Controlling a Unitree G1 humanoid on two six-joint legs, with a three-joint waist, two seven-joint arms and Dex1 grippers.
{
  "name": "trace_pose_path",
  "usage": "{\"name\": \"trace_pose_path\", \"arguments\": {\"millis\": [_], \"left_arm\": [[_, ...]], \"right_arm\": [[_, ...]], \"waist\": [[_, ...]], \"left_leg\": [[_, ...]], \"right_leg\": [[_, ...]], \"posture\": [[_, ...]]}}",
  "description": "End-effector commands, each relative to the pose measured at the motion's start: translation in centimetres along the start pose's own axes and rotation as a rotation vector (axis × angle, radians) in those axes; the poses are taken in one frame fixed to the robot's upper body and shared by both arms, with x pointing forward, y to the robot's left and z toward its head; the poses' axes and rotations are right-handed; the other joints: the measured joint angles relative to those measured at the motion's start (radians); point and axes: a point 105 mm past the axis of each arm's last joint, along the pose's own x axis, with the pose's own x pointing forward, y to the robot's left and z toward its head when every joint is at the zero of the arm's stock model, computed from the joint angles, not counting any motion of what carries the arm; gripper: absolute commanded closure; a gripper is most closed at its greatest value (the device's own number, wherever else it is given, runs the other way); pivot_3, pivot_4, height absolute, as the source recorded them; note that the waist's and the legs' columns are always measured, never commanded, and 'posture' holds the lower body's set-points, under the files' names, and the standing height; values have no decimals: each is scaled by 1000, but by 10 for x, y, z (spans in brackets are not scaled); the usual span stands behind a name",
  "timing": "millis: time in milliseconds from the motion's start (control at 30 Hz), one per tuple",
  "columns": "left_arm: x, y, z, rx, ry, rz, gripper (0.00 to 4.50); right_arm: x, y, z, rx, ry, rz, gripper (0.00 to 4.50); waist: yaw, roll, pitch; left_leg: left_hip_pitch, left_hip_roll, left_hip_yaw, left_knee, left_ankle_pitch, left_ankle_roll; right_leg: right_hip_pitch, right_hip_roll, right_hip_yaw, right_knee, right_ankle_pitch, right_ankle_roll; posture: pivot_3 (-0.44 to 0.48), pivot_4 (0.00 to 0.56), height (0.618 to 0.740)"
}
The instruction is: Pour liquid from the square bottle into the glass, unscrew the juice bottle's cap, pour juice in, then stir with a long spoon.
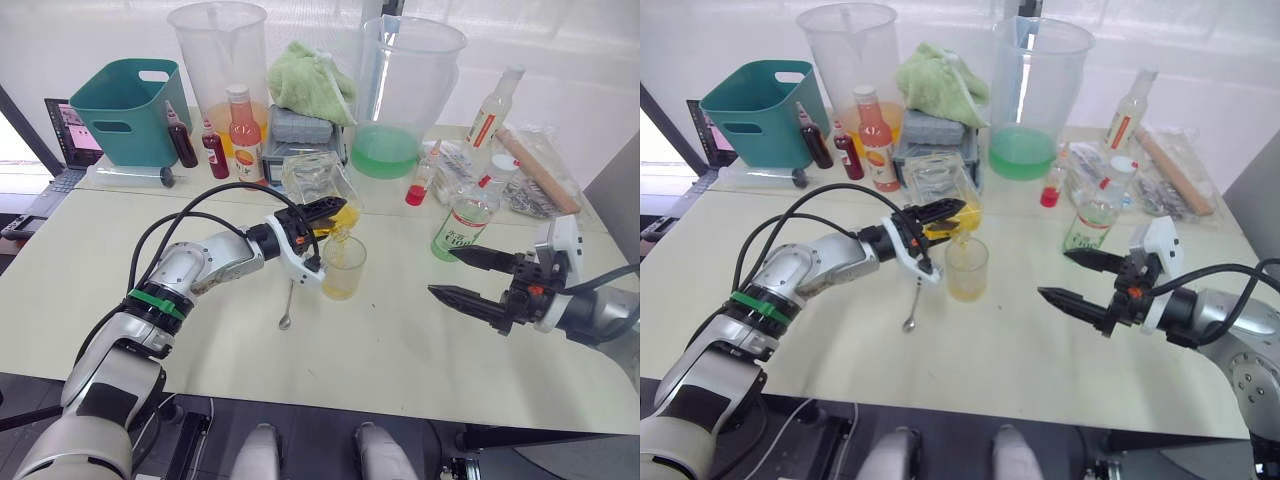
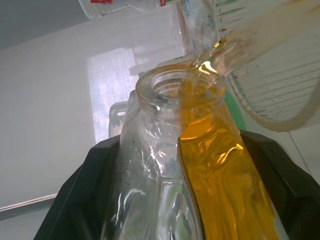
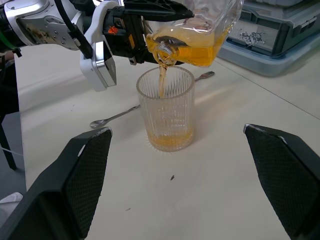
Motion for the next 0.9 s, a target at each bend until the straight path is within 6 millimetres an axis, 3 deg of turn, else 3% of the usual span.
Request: {"name": "trace_pose_path", "arguments": {"millis": [33, 400, 800, 900], "left_arm": [[6, 46, -5, 78, -7, 154, 1698], [8, 58, -6, 51, 3, 184, 1698], [3, 63, -19, -300, 61, 206, 1698], [-1, 68, -35, -534, 129, 266, 1698]], "right_arm": [[0, 1, 9, -35, -32, 3, 16], [0, 0, 9, -35, -23, 12, 16], [1, -2, 6, -29, -5, 22, 16], [3, -2, 6, -28, -1, 34, 16]], "waist": [[0, 0, 0], [0, 0, 0], [-4, 0, 0], [-3, 0, 0]], "left_leg": [[0, 0, 0, 0, 0, 0], [0, 0, 0, 0, 0, 0], [0, 0, 0, 0, 0, 0], [0, 0, 0, 0, 0, 0]], "right_leg": [[0, 0, 0, 0, 0, 0], [0, 0, 0, 0, 0, 0], [0, 0, 0, 0, 0, 0], [0, 0, 0, 0, 0, 0]], "posture": [[0, 150, 723], [0, 150, 723], [0, 150, 723], [0, 150, 723]]}}
